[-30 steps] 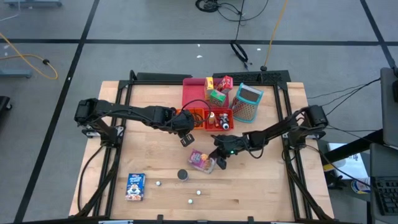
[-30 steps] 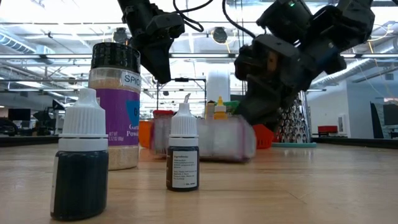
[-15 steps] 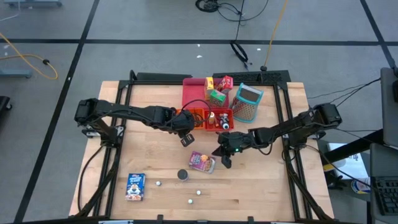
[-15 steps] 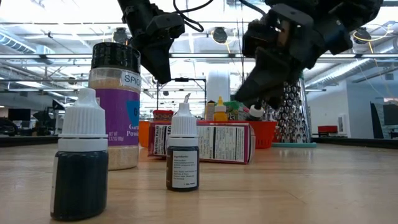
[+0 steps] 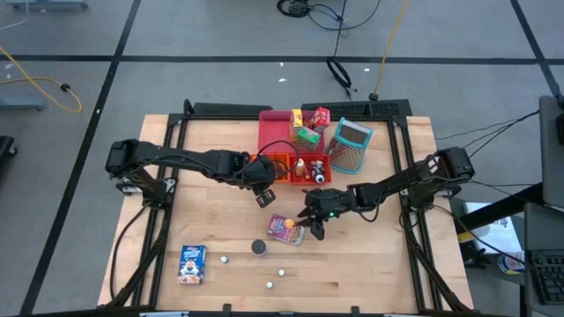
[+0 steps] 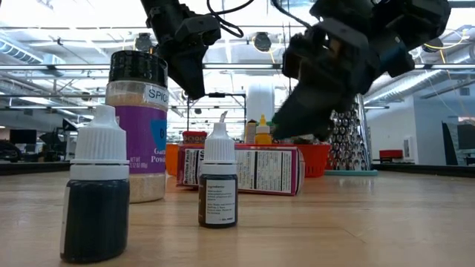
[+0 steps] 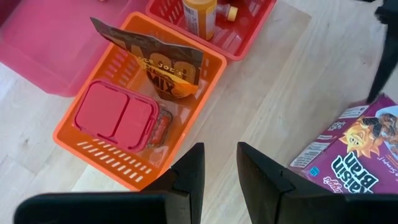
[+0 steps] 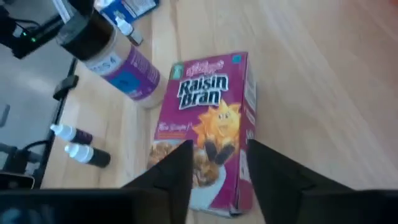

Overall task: Pick & Place Kitchen Items
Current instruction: Put the violet cereal box into the pink bin

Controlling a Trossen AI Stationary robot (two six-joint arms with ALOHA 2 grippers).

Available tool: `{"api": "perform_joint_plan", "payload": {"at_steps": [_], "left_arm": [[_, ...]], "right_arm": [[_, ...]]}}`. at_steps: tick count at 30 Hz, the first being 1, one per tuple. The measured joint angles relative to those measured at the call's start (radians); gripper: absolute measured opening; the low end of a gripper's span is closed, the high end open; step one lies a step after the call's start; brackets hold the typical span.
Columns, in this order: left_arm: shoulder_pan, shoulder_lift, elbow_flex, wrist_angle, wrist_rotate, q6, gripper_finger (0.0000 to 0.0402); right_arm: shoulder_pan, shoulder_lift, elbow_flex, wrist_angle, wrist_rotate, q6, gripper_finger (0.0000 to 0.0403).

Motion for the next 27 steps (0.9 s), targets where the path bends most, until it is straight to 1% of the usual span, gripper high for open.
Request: {"api": "perform_joint_plan", "payload": {"at_steps": [4,8,10,14,18,21,27], "left_arm": [[0.0,0.0,0.0,0.0,0.0,0.0,0.0093],[0.0,0.0,0.0,0.0,0.0,0.0,0.0093],[0.0,0.0,0.0,0.0,0.0,0.0,0.0093],[0.0,0.0,0.0,0.0,0.0,0.0,0.0093],[0.0,0.0,0.0,0.0,0.0,0.0,0.0093],[0.0,0.0,0.0,0.0,0.0,0.0,0.0093],[0.0,0.0,0.0,0.0,0.0,0.0,0.0093]], "right_arm": [[-0.003,0.002,-0.002,-0.008,0.003,-0.005,0.0186],[-0.003,0.002,-0.002,0.002,0.005,-0.008,0.0205],[-0.003,0.004,-0.002,0.014,0.005,-0.008,0.0207],[-0.003,0.052,-0.002,0.059,0.001,-0.008,0.0205],[-0.004,0.1,0.0,0.14,-0.002,-0.002,0.0206],[-0.004,0.132,0.003,0.173,-0.035,0.03,0.021],[-0.002,0.214,0.069,0.159,-0.053,-0.019,0.0202]]}}
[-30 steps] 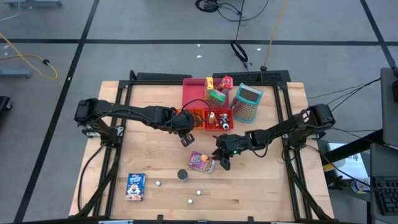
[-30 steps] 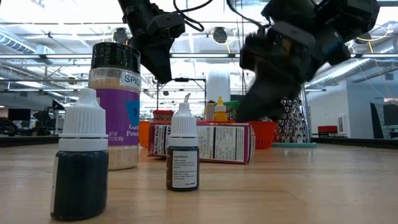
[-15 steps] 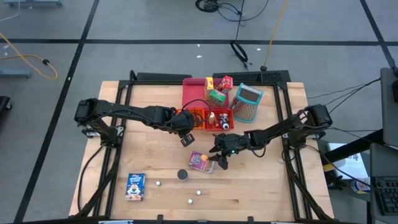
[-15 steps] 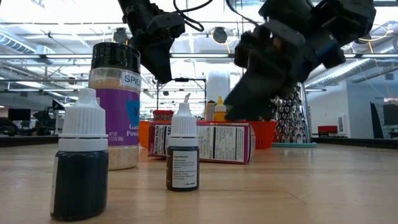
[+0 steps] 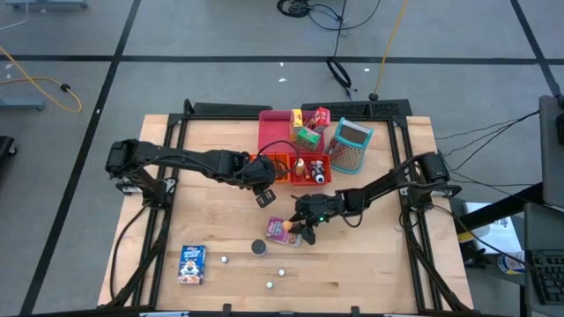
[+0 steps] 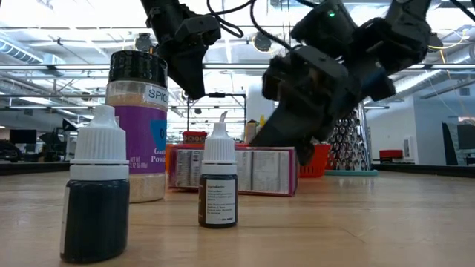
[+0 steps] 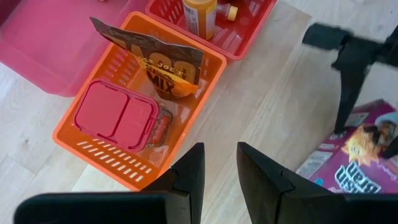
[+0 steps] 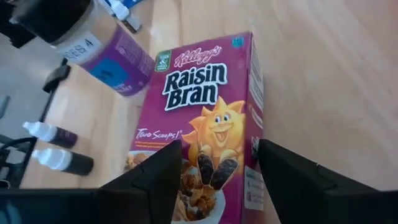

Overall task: Pick & Place Kitchen Items
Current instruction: Put the violet cereal box into the pink bin

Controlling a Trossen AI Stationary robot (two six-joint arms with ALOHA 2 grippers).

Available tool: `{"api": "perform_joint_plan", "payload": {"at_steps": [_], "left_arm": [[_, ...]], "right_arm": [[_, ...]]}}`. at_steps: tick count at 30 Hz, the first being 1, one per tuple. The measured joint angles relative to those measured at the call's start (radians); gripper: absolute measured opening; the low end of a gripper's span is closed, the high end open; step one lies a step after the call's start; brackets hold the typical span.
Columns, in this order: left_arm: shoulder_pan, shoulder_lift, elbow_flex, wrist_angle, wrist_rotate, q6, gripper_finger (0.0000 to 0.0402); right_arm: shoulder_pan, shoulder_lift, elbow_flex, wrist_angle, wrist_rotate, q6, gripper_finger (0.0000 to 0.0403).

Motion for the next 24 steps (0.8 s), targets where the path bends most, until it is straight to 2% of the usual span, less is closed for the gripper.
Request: {"api": "perform_joint_plan", "payload": {"at_steps": [5,10,12,24], "left_arm": [[0.0,0.0,0.0,0.0,0.0,0.0,0.0093],[0.0,0.0,0.0,0.0,0.0,0.0,0.0093],[0.0,0.0,0.0,0.0,0.0,0.0,0.0093],[0.0,0.0,0.0,0.0,0.0,0.0,0.0093]], "right_arm": [[-0.001,0.05,0.048,-0.028,-0.03,0.036,0.0154],[-0.001,0.058,0.05,-0.035,-0.053,0.047,0.0045],[-0.001,0.055,0.05,-0.037,-0.058,0.035,0.0016],[-0.002,0.014,0.047,-0.061,-0.078,-0.003,0.0003]]}}
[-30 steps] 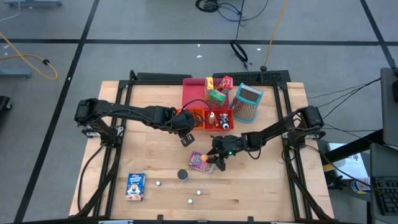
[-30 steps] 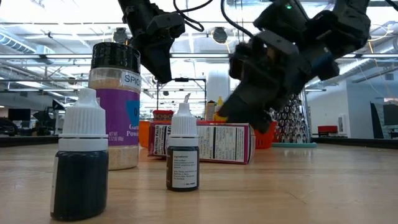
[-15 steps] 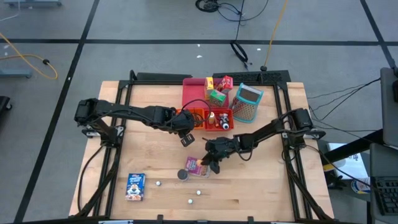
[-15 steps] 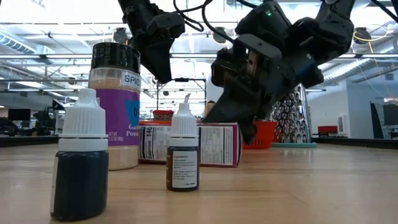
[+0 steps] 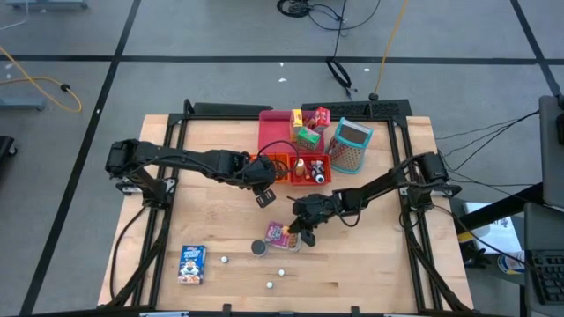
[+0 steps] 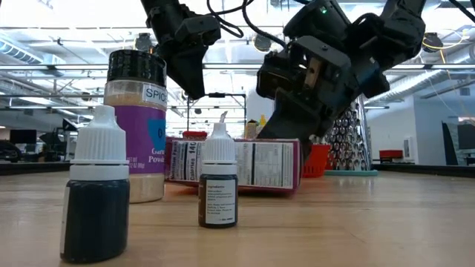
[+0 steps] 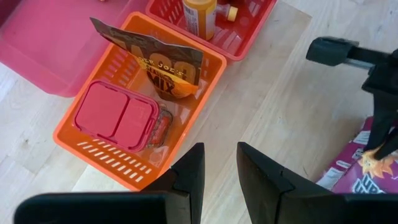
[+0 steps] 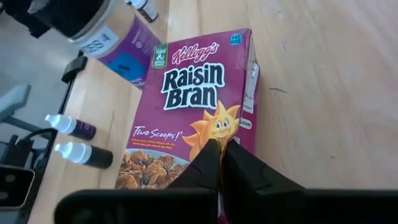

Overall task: Pick & Place Kitchen Items
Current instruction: Put the violet cereal box into the pink bin

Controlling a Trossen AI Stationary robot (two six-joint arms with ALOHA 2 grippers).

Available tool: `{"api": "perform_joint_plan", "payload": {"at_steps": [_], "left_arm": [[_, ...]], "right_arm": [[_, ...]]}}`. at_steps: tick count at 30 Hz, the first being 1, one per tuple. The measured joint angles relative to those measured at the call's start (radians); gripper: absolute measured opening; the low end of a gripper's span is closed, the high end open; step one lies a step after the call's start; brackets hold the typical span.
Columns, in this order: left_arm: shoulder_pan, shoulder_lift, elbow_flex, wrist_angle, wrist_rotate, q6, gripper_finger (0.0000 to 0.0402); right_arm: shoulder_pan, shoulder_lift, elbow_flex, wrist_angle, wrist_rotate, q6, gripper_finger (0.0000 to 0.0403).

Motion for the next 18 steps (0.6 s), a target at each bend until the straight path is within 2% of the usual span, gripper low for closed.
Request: {"api": "perform_joint_plan", "payload": {"at_steps": [3,14,18], "left_arm": [[0.0,0.0,0.0,0.007,0.0,0.0,0.0093],[0.01,-0.004,0.0,0.064,-0.002,0.034,0.0093],[0.024,-0.06,0.0,0.063,-0.064,0.051,0.0093]], "right_arm": [[0.0,-0.049,-0.002,-0.054,0.013,-0.033,0.0001],[0.002,-0.322,-0.001,-0.321,0.237,-0.143,0.0],[0.002,-0.406,-0.001,-0.411,0.315,-0.165,0.0]]}}
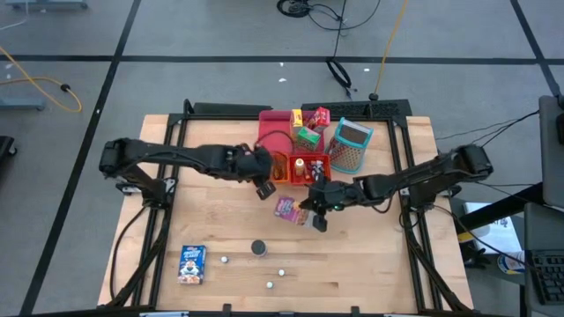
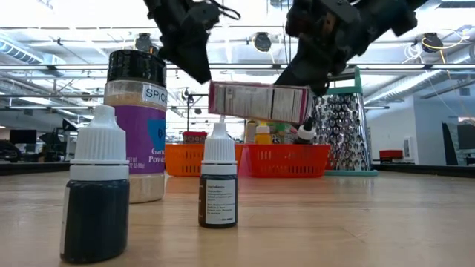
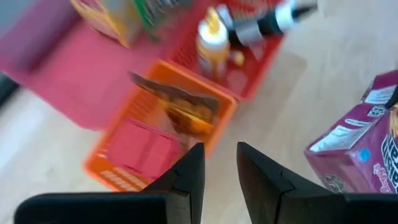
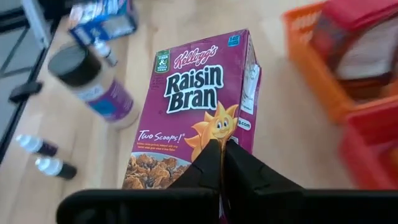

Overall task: Pick & Place Kitchen Items
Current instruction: Put the violet cereal box into the pink bin

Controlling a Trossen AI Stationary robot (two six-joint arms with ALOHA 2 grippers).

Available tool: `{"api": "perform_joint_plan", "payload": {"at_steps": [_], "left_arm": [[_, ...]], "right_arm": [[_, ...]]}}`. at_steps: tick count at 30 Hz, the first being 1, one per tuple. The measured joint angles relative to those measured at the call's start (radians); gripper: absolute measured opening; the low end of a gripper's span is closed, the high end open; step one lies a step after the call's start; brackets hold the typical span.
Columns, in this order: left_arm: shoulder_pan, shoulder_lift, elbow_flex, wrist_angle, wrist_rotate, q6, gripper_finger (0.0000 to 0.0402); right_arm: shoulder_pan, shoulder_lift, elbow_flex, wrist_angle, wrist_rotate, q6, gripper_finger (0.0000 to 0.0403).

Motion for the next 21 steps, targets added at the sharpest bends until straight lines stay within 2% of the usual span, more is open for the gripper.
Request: {"api": "perform_joint_plan", "payload": {"at_steps": [4,12,17,21], "left_arm": [[0.019,-0.089,0.0,0.031,-0.067,0.017,0.0093],[0.027,-0.163,0.001,0.135,-0.009,0.123,0.0093],[0.027,-0.158,-0.006,0.156,0.009,0.188,0.0093],[0.021,-0.168,-0.104,0.343,0.053,0.218,0.0093]], "right_arm": [[0.0,-0.077,0.0,-0.067,0.098,-0.023,0.0],[0.0,-0.208,0.0,-0.073,0.345,-0.107,0.0],[-0.012,-0.26,0.0,-0.072,0.421,-0.162,0.0],[-0.038,-0.286,0.0,-0.059,0.461,-0.204,0.0]]}}
